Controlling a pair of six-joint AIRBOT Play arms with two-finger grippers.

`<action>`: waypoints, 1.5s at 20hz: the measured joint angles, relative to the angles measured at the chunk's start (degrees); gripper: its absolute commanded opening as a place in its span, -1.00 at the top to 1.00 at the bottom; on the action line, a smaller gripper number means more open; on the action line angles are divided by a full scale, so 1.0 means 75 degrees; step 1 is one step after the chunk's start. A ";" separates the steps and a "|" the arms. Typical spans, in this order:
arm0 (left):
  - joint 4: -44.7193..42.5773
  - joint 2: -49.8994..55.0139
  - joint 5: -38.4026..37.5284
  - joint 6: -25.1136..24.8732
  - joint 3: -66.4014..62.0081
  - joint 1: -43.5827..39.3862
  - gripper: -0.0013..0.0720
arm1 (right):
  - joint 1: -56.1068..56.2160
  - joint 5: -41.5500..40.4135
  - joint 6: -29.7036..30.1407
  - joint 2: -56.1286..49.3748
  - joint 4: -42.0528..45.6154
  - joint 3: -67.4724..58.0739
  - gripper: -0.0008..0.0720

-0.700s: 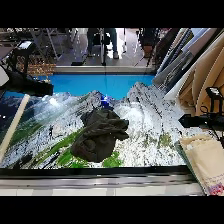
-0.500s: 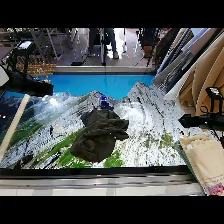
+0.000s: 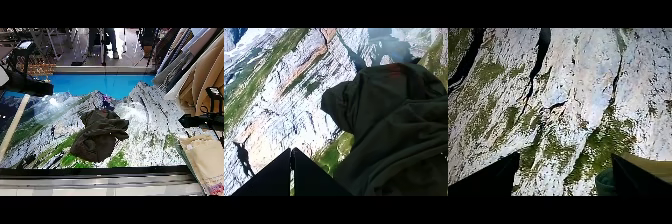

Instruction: Fold the clothes and pants, and hang the long-sleeved shirts on hangers.

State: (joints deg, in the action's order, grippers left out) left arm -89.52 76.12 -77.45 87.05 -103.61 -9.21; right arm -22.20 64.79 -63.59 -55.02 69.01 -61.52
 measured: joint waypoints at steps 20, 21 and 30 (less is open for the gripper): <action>0.1982 -0.0396 0.0210 -0.0405 0.4747 -0.0673 -0.94 | 0.0259 0.0236 -0.0224 -0.0114 -0.3194 0.1702 -0.63; 0.2025 -0.0513 0.0551 -0.0414 0.5225 -0.0769 -0.94 | 0.0507 0.0207 -0.0050 -0.0259 -0.3634 0.2034 -0.68; 0.2194 0.0035 0.2722 0.0061 0.6685 -0.1040 0.96 | 0.4205 -0.1859 0.0493 -0.3413 -0.3311 0.1052 -0.66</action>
State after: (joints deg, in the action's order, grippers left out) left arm -73.06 76.38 -57.04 87.50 -53.47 -17.02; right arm 9.34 50.85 -59.90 -80.62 44.18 -53.63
